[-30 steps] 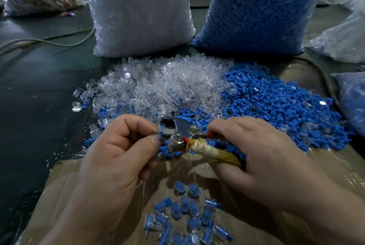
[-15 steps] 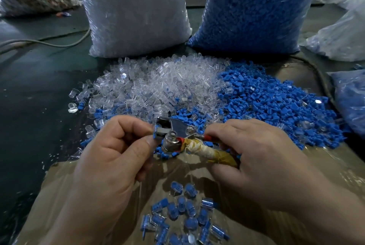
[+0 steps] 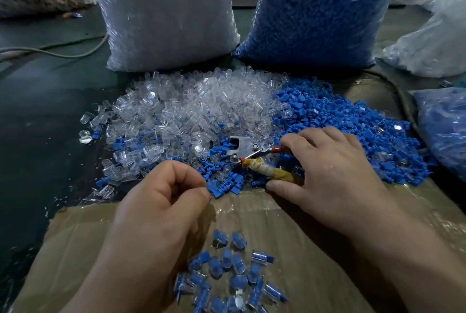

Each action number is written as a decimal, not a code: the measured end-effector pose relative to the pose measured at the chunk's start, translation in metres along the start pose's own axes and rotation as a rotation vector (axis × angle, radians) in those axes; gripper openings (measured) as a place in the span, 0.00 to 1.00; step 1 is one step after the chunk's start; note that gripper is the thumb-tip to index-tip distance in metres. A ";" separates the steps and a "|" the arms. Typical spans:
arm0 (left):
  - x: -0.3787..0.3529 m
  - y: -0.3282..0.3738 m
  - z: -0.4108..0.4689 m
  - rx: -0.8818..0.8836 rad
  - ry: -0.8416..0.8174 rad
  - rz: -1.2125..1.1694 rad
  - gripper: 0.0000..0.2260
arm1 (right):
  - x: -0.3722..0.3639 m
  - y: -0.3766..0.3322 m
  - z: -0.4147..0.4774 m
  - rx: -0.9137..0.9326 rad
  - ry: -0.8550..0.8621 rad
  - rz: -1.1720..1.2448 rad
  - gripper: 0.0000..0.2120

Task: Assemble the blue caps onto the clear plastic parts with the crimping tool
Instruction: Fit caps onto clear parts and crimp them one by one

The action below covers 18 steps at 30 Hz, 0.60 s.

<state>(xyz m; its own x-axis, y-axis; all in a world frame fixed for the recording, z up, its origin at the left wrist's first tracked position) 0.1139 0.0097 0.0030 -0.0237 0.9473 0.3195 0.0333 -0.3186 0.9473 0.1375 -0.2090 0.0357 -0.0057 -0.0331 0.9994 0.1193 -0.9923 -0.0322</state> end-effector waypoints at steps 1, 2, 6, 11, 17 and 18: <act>-0.001 0.001 -0.001 -0.005 0.004 -0.003 0.04 | 0.003 -0.002 -0.001 0.007 0.017 0.015 0.37; -0.002 0.002 -0.003 -0.016 0.006 -0.001 0.04 | 0.009 -0.006 -0.004 0.024 0.066 0.043 0.35; -0.007 0.013 -0.010 -0.145 0.034 0.113 0.04 | 0.039 -0.056 -0.029 0.260 0.311 0.225 0.17; -0.011 0.027 -0.016 -0.256 0.022 0.169 0.09 | 0.026 -0.078 -0.035 0.387 0.214 0.233 0.14; -0.004 0.034 -0.018 -0.262 0.048 0.061 0.15 | 0.030 -0.080 -0.038 0.422 0.230 0.300 0.15; -0.004 0.034 -0.017 -0.262 0.039 0.076 0.16 | 0.032 -0.081 -0.040 0.438 0.251 0.303 0.14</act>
<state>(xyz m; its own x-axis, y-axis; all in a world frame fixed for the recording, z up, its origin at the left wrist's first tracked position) 0.0983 -0.0054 0.0346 -0.0697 0.9201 0.3855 -0.2232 -0.3910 0.8929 0.0883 -0.1344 0.0700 -0.1359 -0.3882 0.9115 0.5512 -0.7941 -0.2560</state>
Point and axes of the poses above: each hand's wrist, its own z-axis towards the middle knuckle, its own x-axis out of the back of the hand, y = z × x, the point moved 10 cm from there along z, towards the middle knuckle
